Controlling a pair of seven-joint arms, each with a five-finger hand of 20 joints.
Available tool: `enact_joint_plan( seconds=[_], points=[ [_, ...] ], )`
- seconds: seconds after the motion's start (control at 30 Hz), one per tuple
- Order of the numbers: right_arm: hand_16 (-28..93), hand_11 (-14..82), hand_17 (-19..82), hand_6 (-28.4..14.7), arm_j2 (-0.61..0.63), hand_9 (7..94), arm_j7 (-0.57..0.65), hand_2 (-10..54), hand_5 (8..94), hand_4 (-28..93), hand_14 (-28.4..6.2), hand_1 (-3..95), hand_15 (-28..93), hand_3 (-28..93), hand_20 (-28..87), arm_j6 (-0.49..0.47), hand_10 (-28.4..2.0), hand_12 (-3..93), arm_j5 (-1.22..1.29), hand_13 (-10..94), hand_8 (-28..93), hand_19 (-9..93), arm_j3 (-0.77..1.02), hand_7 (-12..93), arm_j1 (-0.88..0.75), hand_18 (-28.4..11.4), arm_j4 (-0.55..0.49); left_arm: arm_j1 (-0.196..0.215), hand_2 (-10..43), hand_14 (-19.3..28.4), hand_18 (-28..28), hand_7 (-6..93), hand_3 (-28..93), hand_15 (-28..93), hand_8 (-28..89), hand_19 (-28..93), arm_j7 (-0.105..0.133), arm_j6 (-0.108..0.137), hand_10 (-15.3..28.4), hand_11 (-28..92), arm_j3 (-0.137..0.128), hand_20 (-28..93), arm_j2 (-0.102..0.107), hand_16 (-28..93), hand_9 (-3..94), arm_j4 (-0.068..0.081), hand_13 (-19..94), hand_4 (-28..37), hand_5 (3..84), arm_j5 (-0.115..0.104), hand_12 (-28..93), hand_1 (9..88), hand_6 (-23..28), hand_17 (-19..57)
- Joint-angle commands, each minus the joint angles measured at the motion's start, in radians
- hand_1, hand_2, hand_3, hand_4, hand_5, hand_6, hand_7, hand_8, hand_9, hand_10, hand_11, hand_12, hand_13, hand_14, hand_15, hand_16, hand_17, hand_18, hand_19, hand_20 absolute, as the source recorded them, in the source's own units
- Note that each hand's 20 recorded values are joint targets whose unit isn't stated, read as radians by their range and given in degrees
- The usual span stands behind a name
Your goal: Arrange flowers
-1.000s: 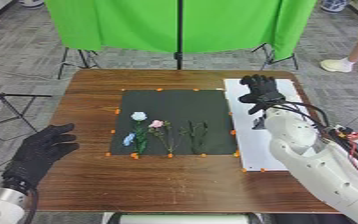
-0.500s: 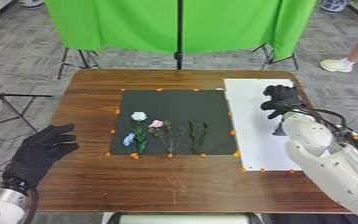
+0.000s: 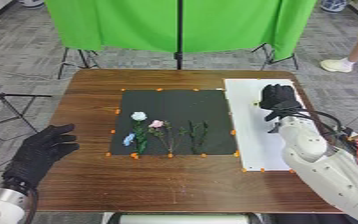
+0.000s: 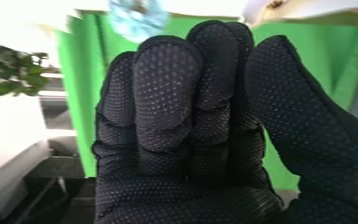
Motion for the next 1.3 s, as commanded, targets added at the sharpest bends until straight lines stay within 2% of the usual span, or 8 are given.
enact_joint_plan(
  seconds=[0.03, 0.17, 0.3, 0.4, 0.77, 0.87, 1.03, 1.3],
  points=[
    [28, 31.2, 32, 2.0, -0.02, 87.0, -0.006, -8.7, 72.5, -28, -2.9, 47.0, 57, 83, 35, -0.015, -4.0, 41.3, -0.092, 80, -11, 74, -0.013, 46, 0.007, -14.8, -0.046, 0.016, 8.1, 20.8, 24.5, 31.2, 73, 70, -14, 67, -0.005, 0.002, 17.4, 46, 0.0, -1, -0.007, -6, 41.5, 0.002, 36, -28.3, 44.6, 0.001, 19, 29.3, 7.3, -2.9],
    [34, 28.2, 29, 0.8, -0.026, 78.5, 0.074, -9.1, 63.7, -28, -3.7, 43.5, 60, 85, 36, -0.136, -5.2, 46.1, -0.132, 70, -13, 73, -0.001, 53, 0.003, -14.8, -0.092, 0.015, 8.2, 20.8, 24.5, 31.2, 73, 70, -14, 67, -0.004, -0.002, 17.4, 46, 0.002, -1, -0.009, -6, 41.5, 0.002, 36, -28.3, 44.7, 0.002, 19, 29.3, 7.3, -2.8],
    [35, 45.4, 24, -0.3, -0.006, 51.7, 0.041, -9.5, 47.1, -27, -4.4, 38.6, 66, 93, 36, -0.143, -8.9, 34.9, -0.126, 53, -25, 73, 0.02, 51, -0.02, -15.3, -0.112, 0.019, 8.2, 20.8, 24.5, 31.3, 73, 70, -14, 67, -0.001, 0.002, 17.4, 46, 0.0, -1, -0.01, -6, 41.5, 0.0, 36, -28.3, 44.6, 0.003, 19, 29.3, 7.3, -2.9],
    [34, 48.4, 23, -0.6, -0.005, 48.6, 0.018, -9.5, 45.4, -27, -4.4, 38.4, 66, 93, 36, -0.189, -9.5, 29.5, -0.108, 52, -27, 73, 0.033, 49, -0.026, -15.4, -0.112, 0.022, 8.2, 20.8, 24.5, 31.3, 73, 70, -14, 67, 0.0, 0.003, 17.4, 46, 0.0, -1, -0.011, -6, 41.5, 0.0, 36, -28.3, 44.5, 0.002, 19, 29.2, 7.3, -2.9],
    [31, 42.1, 22, -0.4, -0.027, 52.3, -0.012, -9.5, 47.3, -28, -3.7, 37.8, 58, 93, 35, -0.397, -9.2, 21.6, -0.082, 54, -26, 71, 0.047, 43, -0.03, -15.6, -0.093, 0.017, 8.2, 20.8, 24.5, 31.2, 73, 70, -14, 67, 0.0, 0.003, 17.4, 46, 0.002, -1, -0.01, -6, 41.5, 0.002, 36, -28.3, 44.7, 0.003, 19, 29.3, 7.3, -2.9],
    [31, 38.6, 23, 0.4, -0.028, 55.7, -0.01, -9.5, 48.5, -28, -2.9, 38.3, 55, 91, 35, -0.33, -8.2, 24.1, -0.067, 57, -25, 71, 0.027, 41, -0.025, -15.4, -0.078, 0.018, 8.2, 20.9, 24.5, 31.3, 73, 70, -14, 67, 0.0, 0.001, 17.4, 46, 0.001, -1, -0.011, -6, 41.5, 0.001, 36, -28.3, 44.6, 0.003, 19, 29.3, 7.3, -2.8],
    [39, 22.2, 29, 2.0, -0.02, 81.2, -0.043, -8.6, 65.0, -28, -1.0, 47.4, 47, 83, 36, -0.204, -3.7, 43.7, -0.061, 74, -13, 72, 0.01, 50, -0.027, -15.0, -0.071, 0.022, 8.2, 20.8, 24.5, 31.4, 73, 70, -14, 67, 0.003, 0.001, 17.3, 46, 0.0, -1, -0.012, -6, 41.5, 0.0, 36, -28.3, 44.6, 0.003, 19, 29.3, 7.3, -2.9],
    [35, 20.8, 32, 2.5, -0.023, 89.5, -0.068, -9.3, 72.2, -28, -1.7, 48.6, 51, 85, 37, -0.153, -2.7, 45.3, -0.048, 81, -12, 75, 0.022, 46, -0.038, -15.2, -0.11, 0.023, 8.3, 20.8, 24.5, 31.3, 73, 70, -14, 67, 0.008, 0.004, 17.4, 46, 0.002, -1, -0.007, -6, 41.4, 0.001, 36, -28.3, 44.6, 0.0, 19, 29.4, 7.3, -2.9]
  ],
)
